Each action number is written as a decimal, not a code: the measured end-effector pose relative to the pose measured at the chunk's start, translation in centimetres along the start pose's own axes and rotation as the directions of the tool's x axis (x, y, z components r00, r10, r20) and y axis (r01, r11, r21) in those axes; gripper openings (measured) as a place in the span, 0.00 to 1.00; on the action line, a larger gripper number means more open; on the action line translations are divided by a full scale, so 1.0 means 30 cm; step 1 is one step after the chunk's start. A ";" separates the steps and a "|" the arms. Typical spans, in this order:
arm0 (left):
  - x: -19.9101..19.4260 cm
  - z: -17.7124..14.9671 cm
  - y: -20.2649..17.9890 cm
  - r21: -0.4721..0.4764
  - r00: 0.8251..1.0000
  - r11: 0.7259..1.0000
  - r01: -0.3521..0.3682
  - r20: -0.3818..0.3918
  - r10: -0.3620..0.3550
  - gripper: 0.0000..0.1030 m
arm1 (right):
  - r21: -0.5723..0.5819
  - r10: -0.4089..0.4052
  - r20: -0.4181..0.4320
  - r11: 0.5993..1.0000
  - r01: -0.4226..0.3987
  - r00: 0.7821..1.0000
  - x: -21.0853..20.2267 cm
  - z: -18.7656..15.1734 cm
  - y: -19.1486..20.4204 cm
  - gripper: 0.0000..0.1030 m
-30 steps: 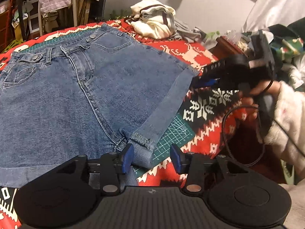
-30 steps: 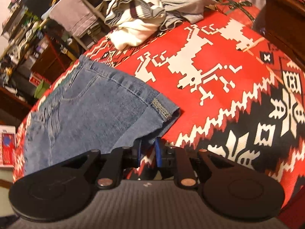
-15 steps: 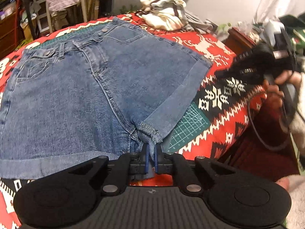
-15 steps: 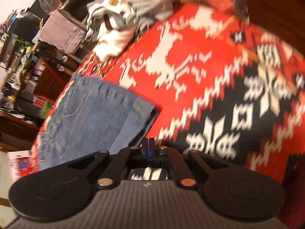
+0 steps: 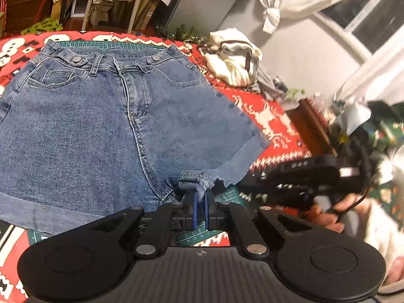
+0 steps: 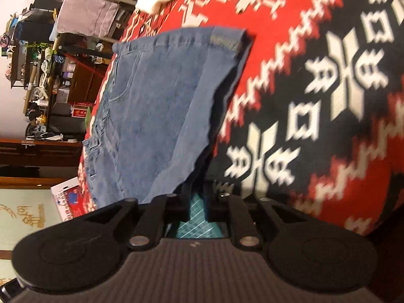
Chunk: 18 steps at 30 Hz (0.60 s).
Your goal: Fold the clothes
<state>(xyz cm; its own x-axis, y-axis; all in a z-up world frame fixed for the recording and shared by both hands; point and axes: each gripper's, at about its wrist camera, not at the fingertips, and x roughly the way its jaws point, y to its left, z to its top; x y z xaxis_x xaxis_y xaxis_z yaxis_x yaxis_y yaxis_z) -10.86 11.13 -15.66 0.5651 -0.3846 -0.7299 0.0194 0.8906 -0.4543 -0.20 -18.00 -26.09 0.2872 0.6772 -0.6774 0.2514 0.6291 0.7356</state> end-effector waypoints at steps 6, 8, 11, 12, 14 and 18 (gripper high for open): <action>-0.035 0.012 0.001 -0.010 1.000 1.000 0.014 0.027 -0.014 0.05 | 0.063 0.050 0.026 0.997 -0.052 0.998 0.033 -0.005 0.008 0.34; -0.043 0.012 0.002 -0.009 0.999 1.000 0.018 0.032 -0.017 0.05 | 0.081 0.069 0.043 0.994 -0.072 0.997 0.051 0.002 0.009 0.34; -0.051 0.012 0.006 -0.009 0.999 1.000 0.020 0.037 -0.020 0.05 | 0.111 0.078 0.059 0.990 -0.084 0.995 0.088 0.016 0.010 0.33; -0.052 0.013 0.007 -0.008 0.999 1.000 0.020 0.038 -0.020 0.05 | 0.108 0.067 0.064 0.991 -0.073 0.996 0.097 0.018 0.016 0.32; -0.055 0.012 0.009 -0.006 0.999 1.000 0.018 0.039 -0.018 0.05 | 0.102 0.044 0.072 0.994 -0.051 0.996 0.112 0.022 0.026 0.13; -0.054 0.007 0.011 0.001 0.999 1.000 0.016 0.034 -0.016 0.05 | 0.117 0.025 0.082 0.992 -0.034 0.996 0.100 0.010 0.019 0.01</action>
<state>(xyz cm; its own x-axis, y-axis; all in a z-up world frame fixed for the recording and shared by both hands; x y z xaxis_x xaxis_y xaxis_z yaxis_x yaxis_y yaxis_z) -11.59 12.12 -14.51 0.5928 -0.3900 -0.7046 0.0287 0.8846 -0.4654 1.08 -15.73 -27.72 0.3678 0.6594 -0.6557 0.3481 0.5562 0.7546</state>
